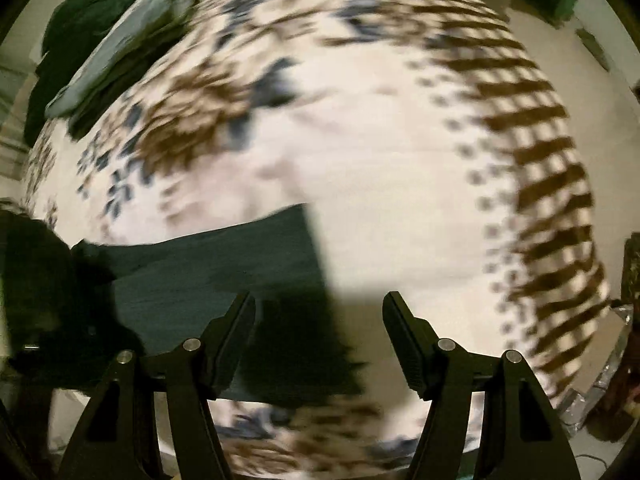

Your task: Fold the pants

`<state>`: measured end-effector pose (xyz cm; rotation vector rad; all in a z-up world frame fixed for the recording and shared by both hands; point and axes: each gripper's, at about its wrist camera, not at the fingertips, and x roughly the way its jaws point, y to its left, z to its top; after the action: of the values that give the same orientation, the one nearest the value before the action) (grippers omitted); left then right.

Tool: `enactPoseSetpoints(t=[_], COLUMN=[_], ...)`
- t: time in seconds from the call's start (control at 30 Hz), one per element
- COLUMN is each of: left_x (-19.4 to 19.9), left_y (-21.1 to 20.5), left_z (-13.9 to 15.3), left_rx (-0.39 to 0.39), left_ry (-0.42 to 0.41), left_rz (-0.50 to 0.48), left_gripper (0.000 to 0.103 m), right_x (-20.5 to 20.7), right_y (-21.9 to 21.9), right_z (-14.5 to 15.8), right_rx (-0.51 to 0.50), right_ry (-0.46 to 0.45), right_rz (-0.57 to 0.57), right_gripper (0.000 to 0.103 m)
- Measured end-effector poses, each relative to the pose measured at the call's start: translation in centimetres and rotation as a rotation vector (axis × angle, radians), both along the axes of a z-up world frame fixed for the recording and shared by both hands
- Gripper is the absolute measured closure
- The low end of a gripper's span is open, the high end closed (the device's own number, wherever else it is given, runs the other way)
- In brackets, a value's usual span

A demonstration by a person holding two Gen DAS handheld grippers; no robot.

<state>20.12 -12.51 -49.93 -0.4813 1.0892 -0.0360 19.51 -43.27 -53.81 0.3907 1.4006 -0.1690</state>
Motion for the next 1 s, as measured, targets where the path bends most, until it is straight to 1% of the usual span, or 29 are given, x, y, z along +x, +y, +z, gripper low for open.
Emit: enactPoseSetpoints(t=[0.03, 0.1, 0.13, 0.17, 0.2, 0.23, 0.3, 0.33, 0.37, 0.4, 0.43, 0.47, 0.53, 0.57, 0.63, 0.7, 0.73, 0.77, 0.8, 0.83, 0.87, 0.9, 0.93, 1.0], left_x=[0.5, 0.8, 0.9, 1.0, 1.2, 1.4, 1.2, 0.8, 0.5, 0.1, -0.6, -0.8, -1.6, -1.9, -2.4, -2.7, -2.7, -2.7, -2.6, -2.4, -2.3, -2.1, -2.0, -1.5], left_y=[-2.0, -4.4, -4.8, -5.0, -5.2, -5.3, -5.1, -4.7, -4.4, -4.0, -4.0, -3.6, -2.0, -1.2, 1.0, 3.7, 5.6, 6.9, 8.5, 9.7, 10.9, 11.8, 12.8, 14.1], left_z=[-1.9, -4.8, -5.4, -5.6, -5.3, -4.7, -3.7, -3.3, -2.9, -2.4, -2.2, -1.8, -1.1, -0.7, 0.1, 0.2, 0.1, -0.1, -0.5, -0.9, -1.0, -1.1, -1.0, -0.3], left_rx=[0.025, 0.086, 0.107, 0.127, 0.140, 0.139, 0.103, 0.076, 0.033, 0.004, -0.007, -0.018, -0.051, -0.045, -0.006, 0.048, 0.069, 0.087, 0.111, 0.121, 0.125, 0.133, 0.146, 0.160], left_ry=[0.042, 0.120, 0.132, 0.132, 0.137, 0.148, 0.164, 0.166, 0.166, 0.178, 0.188, 0.201, 0.214, 0.216, 0.213, 0.221, 0.228, 0.234, 0.251, 0.264, 0.271, 0.273, 0.271, 0.246], left_rz=[-0.052, -0.128, -0.143, -0.154, -0.174, -0.189, -0.207, -0.206, -0.204, -0.204, -0.207, -0.203, -0.175, -0.160, -0.120, -0.063, -0.025, 0.003, 0.039, 0.066, 0.088, 0.108, 0.127, 0.144], left_gripper=[0.078, 0.078, 0.076, 0.072, 0.069, 0.062, 0.037, 0.019, 0.017, 0.017, 0.016, 0.009, 0.007, 0.007, 0.007, 0.007, 0.007, 0.007, 0.007, 0.007, 0.007, 0.007, 0.007, 0.007], right_x=[-0.3, -0.7, -0.8, -0.9, -1.0, -1.0, -0.7, -0.4, 0.0, 0.3, 0.8, 1.5, 2.7, 3.3, 4.4, 5.4, 5.6, 5.7, 5.5, 5.3, 4.9, 4.6, 4.3, 3.2], right_y=[-1.4, -3.1, -3.5, -4.0, -4.3, -4.4, -3.8, -3.4, -2.6, -1.8, -0.6, 0.6, 2.6, 3.7, 5.6, 7.4, 8.4, 9.1, 9.7, 10.2, 10.9, 11.1, 10.8, 9.8], right_z=[0.0, -0.2, -0.3, -0.3, -0.1, 0.2, 0.7, 0.9, 1.0, 0.9, 0.6, 0.1, -1.0, -1.8, -3.4, -5.2, -5.8, -6.1, -6.1, -5.7, -4.8, -4.0, -3.2, -0.3], right_rx=[0.005, 0.023, 0.048, 0.085, 0.119, 0.148, 0.244, 0.286, 0.345, 0.381, 0.413, 0.436, 0.466, 0.456, 0.461, 0.467, 0.446, 0.397, 0.364, 0.334, 0.271, 0.264, 0.264, 0.253], right_ry=[0.007, 0.020, 0.028, 0.033, 0.030, 0.022, -0.001, -0.016, -0.038, -0.042, -0.038, -0.035, -0.028, -0.014, 0.008, 0.037, 0.044, 0.031, 0.005, -0.016, -0.033, -0.053, -0.070, -0.121], right_rz=[-0.014, -0.027, -0.028, -0.026, -0.025, -0.021, 0.009, 0.026, 0.050, 0.064, 0.080, 0.097, 0.138, 0.160, 0.192, 0.213, 0.225, 0.219, 0.203, 0.214, 0.236, 0.240, 0.236, 0.207], right_gripper=[0.034, 0.034, 0.034, 0.029, 0.021, 0.018, 0.016, 0.016, 0.016, 0.016, 0.016, 0.016, 0.016, 0.016, 0.016, 0.015, 0.015, 0.016, 0.038, 0.059, 0.078, 0.087, 0.088, 0.089])
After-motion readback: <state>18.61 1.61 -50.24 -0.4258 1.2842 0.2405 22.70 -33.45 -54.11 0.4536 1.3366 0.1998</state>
